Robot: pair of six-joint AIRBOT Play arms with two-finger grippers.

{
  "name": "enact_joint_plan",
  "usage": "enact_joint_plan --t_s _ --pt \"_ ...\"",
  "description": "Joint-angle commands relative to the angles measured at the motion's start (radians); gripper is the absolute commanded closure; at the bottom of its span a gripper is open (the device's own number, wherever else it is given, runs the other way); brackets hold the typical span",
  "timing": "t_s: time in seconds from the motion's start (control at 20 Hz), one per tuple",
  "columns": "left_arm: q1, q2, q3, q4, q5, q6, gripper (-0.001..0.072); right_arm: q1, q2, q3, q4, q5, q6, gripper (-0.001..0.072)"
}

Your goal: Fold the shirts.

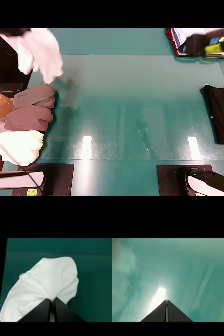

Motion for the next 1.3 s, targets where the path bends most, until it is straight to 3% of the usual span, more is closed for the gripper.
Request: enact_joint_plan --t_s 0.0,0.25,0.4,0.55,0.6,0.65,0.7,0.85,1.0,1.1,1.25 --pt "-0.098 0.224 0.053 -0.028 -0.082 0.036 0.0682 -0.001 0.000 0.171 -0.023 0.001 -0.023 0.0696" --pt "-0.346 0.277 0.000 -0.028 -0.212 -0.005 0.0682 -0.001 0.061 0.179 -0.048 -0.039 -0.025 0.0696" --pt "-0.534 0.229 -0.167 -0.034 -0.201 -0.073 0.0681 -0.001 0.142 0.069 -0.048 -0.065 -0.026 0.0696" --pt "-0.713 0.134 -0.318 -0.115 -0.117 -0.079 0.0679 -0.001 0.214 -0.011 -0.049 -0.088 -0.026 0.0696" --pt "-0.757 0.095 -0.349 -0.158 -0.059 -0.053 0.0576 -0.001 0.230 -0.025 -0.049 -0.093 -0.026 0.0696" --pt "-0.785 0.060 -0.356 -0.182 -0.016 -0.013 0.0296 -0.001 0.245 -0.035 -0.049 -0.098 -0.025 0.0696" --pt "-0.795 0.036 -0.354 -0.181 0.023 -0.001 0.0200 -0.001 0.258 -0.043 -0.049 -0.104 -0.026 0.0696" --pt "-0.731 0.034 -0.318 -0.050 0.051 -0.003 0.0204 -0.001 0.296 -0.071 -0.069 -0.128 -0.025 0.0696" --pt "-0.544 0.037 -0.303 0.049 0.021 -0.038 0.0204 -0.001 0.300 -0.077 -0.072 -0.122 -0.025 0.0696" --pt "-0.392 0.024 -0.339 0.023 0.009 -0.089 0.0205 0.000 0.287 -0.076 -0.071 -0.119 -0.024 0.0696" --pt "-0.214 -0.014 -0.456 -0.146 0.029 -0.085 0.0205 0.000 0.246 -0.077 -0.070 -0.106 -0.024 0.0696"
